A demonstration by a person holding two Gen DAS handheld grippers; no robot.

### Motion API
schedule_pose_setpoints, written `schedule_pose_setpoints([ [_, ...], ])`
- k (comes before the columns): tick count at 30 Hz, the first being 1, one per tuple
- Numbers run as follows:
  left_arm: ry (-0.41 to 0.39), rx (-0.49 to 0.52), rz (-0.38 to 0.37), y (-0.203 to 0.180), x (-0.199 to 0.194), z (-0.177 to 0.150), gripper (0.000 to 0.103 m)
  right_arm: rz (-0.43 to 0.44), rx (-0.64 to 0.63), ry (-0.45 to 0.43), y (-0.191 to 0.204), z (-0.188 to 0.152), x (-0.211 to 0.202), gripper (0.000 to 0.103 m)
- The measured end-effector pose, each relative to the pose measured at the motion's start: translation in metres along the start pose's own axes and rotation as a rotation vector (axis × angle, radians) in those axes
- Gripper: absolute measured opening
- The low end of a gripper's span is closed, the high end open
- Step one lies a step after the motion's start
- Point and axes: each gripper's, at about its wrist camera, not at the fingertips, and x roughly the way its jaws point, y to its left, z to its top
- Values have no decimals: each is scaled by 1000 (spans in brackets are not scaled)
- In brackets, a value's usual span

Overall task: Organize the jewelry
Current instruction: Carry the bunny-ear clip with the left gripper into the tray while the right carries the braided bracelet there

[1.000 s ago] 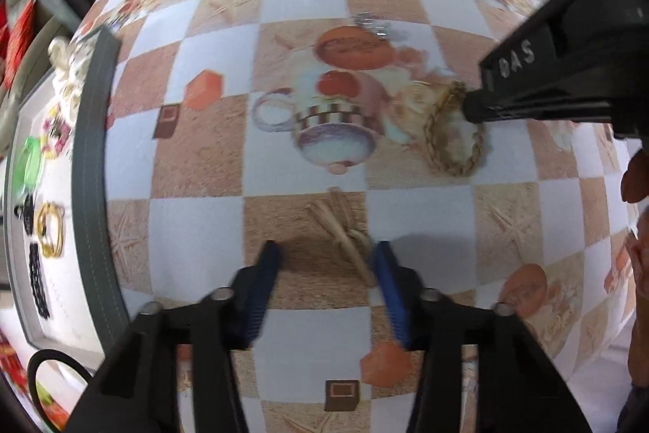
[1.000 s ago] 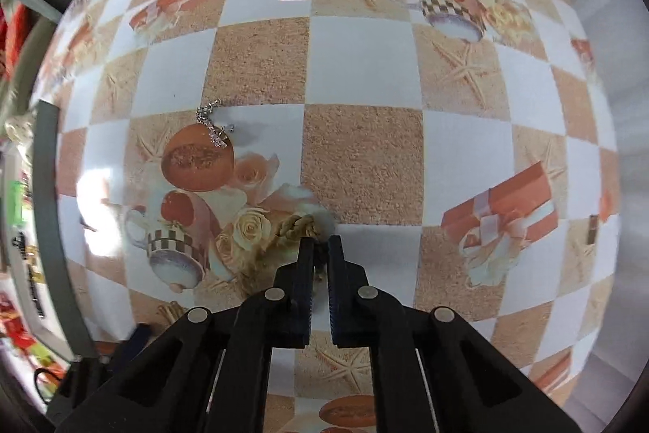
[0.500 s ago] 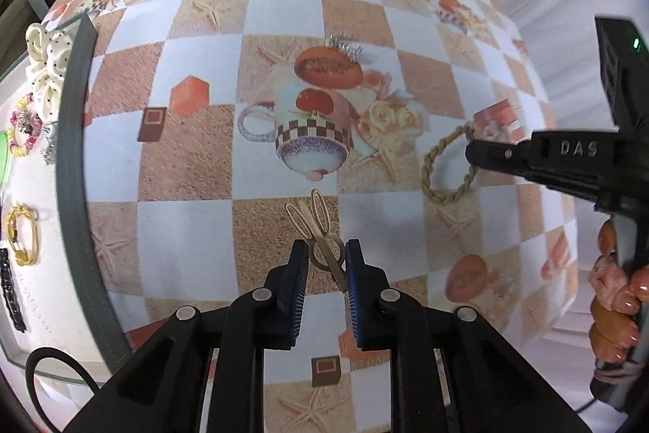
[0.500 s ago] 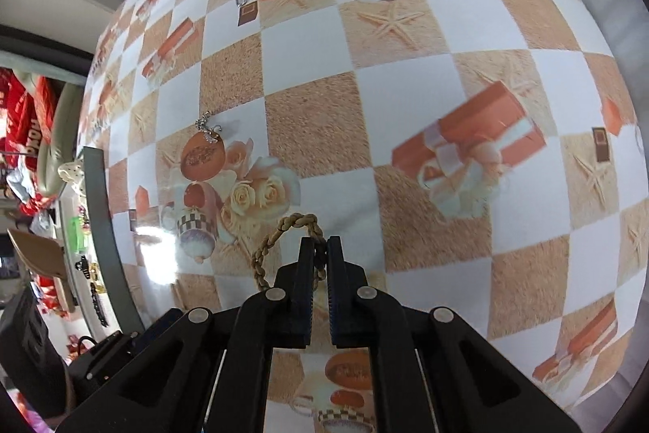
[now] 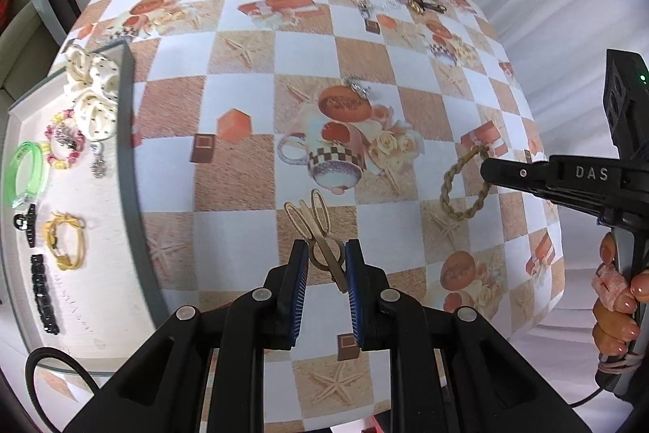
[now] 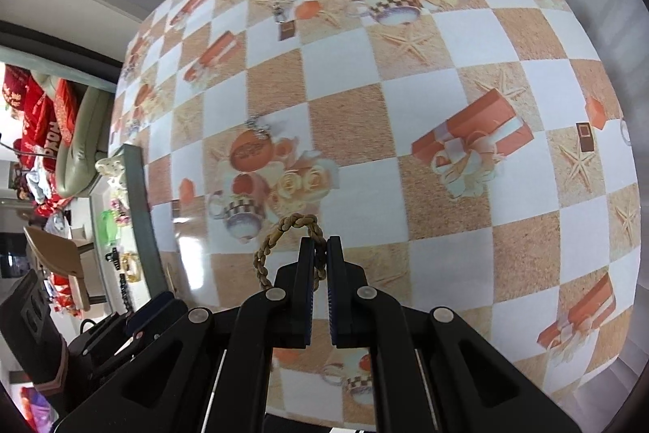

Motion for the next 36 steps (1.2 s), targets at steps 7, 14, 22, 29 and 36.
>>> schedule_pose_setpoints([
  [7, -43, -18, 10, 22, -23, -2, 23, 25, -56, -4, 38, -7, -9, 6],
  [14, -77, -54, 25, 51, -44, -8, 23, 52, -125, -8, 83, -12, -11, 6],
  [22, -111, -106, 45, 87, -63, -16, 23, 78, -206, -3, 136, -14, -7, 6],
  [29, -134, -175, 70, 126, -77, -24, 23, 107, -277, 12, 184, -16, 3, 6],
  [36, -147, -251, 98, 165, -84, -36, 23, 128, -360, 47, 232, -20, 22, 6],
])
